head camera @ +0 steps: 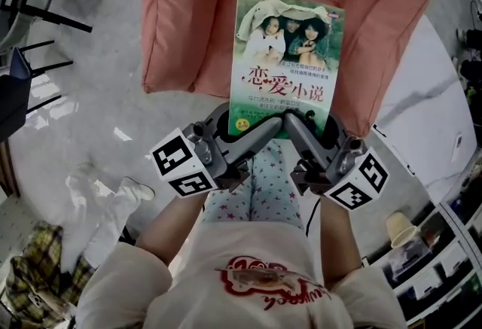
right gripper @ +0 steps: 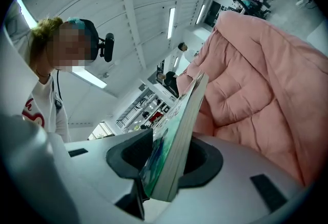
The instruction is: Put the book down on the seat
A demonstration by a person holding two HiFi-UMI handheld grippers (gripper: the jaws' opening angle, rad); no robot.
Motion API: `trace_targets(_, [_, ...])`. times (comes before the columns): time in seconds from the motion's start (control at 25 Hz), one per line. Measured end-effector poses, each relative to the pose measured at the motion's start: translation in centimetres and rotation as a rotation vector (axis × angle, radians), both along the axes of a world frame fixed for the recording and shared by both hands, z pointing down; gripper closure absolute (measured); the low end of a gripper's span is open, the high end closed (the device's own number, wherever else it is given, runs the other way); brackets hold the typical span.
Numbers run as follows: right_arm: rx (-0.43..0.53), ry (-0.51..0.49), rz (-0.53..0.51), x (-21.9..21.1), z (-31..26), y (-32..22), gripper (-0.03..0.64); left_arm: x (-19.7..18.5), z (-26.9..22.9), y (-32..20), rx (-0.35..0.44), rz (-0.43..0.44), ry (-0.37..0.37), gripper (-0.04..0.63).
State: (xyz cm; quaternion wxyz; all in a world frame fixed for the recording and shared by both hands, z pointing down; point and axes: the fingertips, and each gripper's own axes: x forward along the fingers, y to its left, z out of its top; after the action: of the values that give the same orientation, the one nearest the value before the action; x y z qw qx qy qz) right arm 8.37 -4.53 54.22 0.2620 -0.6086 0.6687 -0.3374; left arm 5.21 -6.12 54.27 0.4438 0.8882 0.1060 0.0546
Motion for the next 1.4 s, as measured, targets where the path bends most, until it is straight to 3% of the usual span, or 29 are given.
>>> trace_targets(0.24, [-0.015, -0.003, -0.004, 0.1, -5.1, -1.3, 0.472, 0.1, -5.1, -1.3, -0.006, -0.011, -0.003, 0.479])
trace_targets(0.4, [-0.037, -0.009, -0.006, 0.2, -5.9, -1.8, 0.472, 0.2, -5.9, -1.8, -0.030, -0.017, -0.015, 0.479])
trace_targets(0.72, [-0.053, -0.038, 0.006, 0.3, -1.0, -0.4, 0.472, 0.2, -1.0, -0.4, -0.037, -0.009, -0.051, 0.479])
trace_targets(1.4, [-0.109, -0.083, 0.014, 0.3, -0.1, -0.1, 0.472, 0.2, -0.2, -0.2, -0.079, -0.006, -0.104, 0.477])
